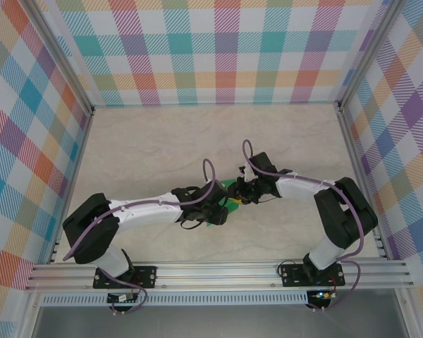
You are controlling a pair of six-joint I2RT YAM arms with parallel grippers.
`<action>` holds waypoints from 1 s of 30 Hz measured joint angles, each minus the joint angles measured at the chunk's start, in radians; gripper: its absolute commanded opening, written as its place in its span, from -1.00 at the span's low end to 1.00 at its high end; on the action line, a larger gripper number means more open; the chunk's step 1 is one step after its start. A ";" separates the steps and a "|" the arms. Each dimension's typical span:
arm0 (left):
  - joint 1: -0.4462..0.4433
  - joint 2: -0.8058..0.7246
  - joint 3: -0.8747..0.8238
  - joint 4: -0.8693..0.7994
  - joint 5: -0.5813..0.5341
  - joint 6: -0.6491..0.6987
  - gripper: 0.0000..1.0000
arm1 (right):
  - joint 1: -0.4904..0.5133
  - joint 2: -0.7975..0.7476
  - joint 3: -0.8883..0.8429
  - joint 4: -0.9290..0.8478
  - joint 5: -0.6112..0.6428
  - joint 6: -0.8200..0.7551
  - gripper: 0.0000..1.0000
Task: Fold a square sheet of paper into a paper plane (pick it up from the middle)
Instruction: Fourth fold the wing at the center of the table.
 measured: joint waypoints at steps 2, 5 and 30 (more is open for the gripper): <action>-0.016 0.019 0.000 0.000 -0.033 0.000 0.03 | 0.000 0.002 0.009 -0.008 0.000 0.000 -0.54; -0.040 0.041 0.003 -0.002 -0.079 0.000 0.04 | 0.000 0.008 0.024 -0.013 0.000 0.000 -0.55; -0.115 0.132 0.044 -0.051 -0.301 0.000 -0.32 | 0.000 0.013 0.029 -0.039 0.000 0.000 -0.57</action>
